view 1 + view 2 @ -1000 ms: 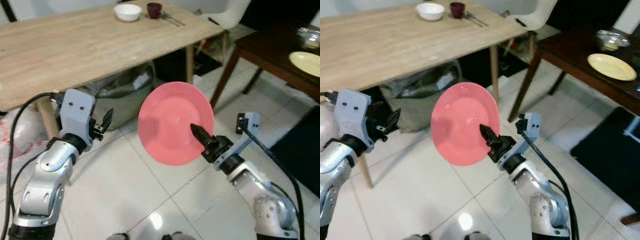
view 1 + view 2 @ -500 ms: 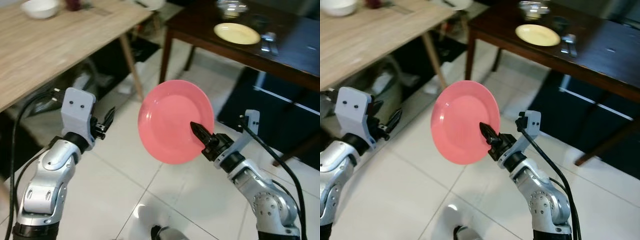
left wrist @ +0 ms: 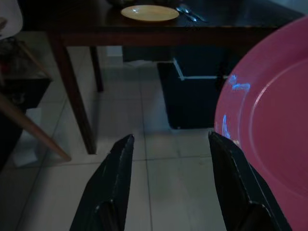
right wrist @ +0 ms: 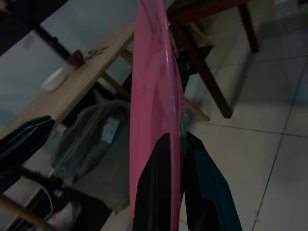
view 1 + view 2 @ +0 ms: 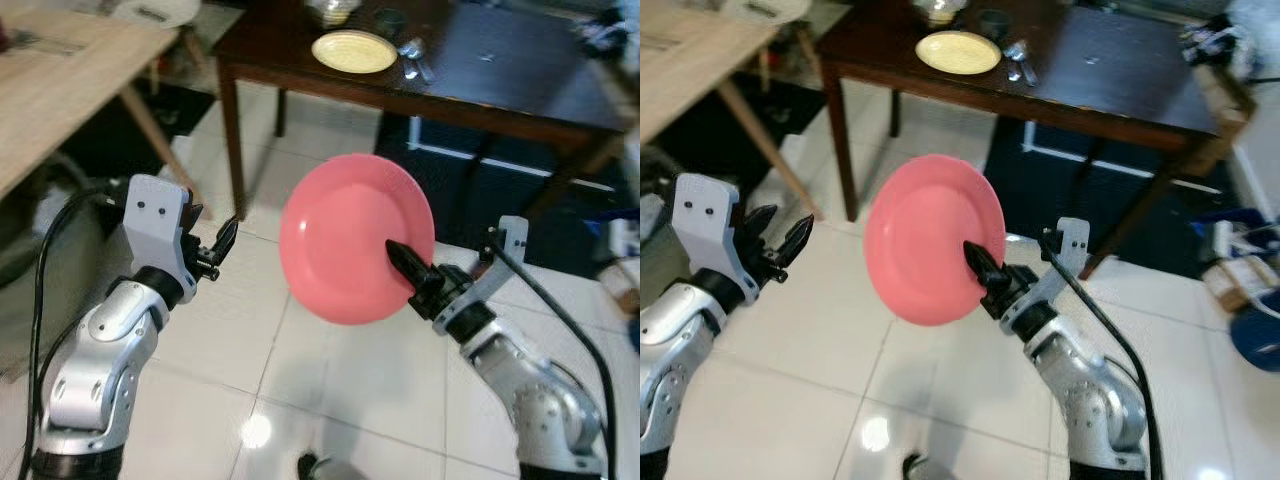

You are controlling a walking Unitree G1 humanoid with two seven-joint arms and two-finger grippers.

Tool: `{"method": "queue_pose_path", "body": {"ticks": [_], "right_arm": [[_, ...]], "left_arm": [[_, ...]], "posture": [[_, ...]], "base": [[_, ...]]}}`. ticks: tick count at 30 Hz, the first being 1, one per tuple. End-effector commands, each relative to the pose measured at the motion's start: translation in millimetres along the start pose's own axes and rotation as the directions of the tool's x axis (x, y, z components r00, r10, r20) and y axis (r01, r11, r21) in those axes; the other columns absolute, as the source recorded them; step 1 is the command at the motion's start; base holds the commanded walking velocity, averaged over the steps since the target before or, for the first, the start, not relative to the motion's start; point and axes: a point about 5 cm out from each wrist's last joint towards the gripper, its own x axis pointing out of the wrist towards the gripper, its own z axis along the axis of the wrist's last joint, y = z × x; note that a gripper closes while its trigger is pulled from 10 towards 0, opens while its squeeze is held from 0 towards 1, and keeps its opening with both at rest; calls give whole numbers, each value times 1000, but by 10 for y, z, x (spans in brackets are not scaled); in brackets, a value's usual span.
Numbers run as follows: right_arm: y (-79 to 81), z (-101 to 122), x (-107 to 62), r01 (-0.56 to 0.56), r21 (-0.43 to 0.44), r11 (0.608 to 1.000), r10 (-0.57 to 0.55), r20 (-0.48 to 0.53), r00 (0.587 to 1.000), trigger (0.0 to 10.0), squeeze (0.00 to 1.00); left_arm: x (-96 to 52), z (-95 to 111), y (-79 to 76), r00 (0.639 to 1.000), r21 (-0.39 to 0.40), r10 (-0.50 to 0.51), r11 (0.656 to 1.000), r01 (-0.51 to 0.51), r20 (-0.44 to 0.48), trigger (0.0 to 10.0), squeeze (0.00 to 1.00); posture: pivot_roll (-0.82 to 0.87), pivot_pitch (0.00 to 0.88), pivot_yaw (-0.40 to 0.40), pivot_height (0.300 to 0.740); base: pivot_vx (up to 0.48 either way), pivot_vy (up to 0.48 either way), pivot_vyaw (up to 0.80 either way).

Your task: Setting the table

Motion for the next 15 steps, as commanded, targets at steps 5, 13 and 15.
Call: {"method": "queue_pose_path", "body": {"ticks": [5, 13, 15], "right_arm": [[0, 12, -20, -4, 7, 1000, 4, 4, 1000, 10000, 0], [9, 5, -24, -6, 12, 1000, 6, 2, 1000, 10000, 0], [11, 4, -23, -7, 13, 1000, 7, 1, 1000, 10000, 0]], "left_arm": [[-3, -24, -1, 1000, -17, -3, 1000, 3, -26, 10000, 0], [3, 13, -5, 1000, -11, -24, 1000, 24, -15, 10000, 0], [3, 14, -14, 999, -10, -32, 999, 32, -15, 10000, 0]], "posture": [[-67, 66, 12, 740], [-67, 66, 12, 740], [-67, 66, 12, 740]], "base": [[0, 0, -800], [0, 0, -800], [0, 0, -800]]}}
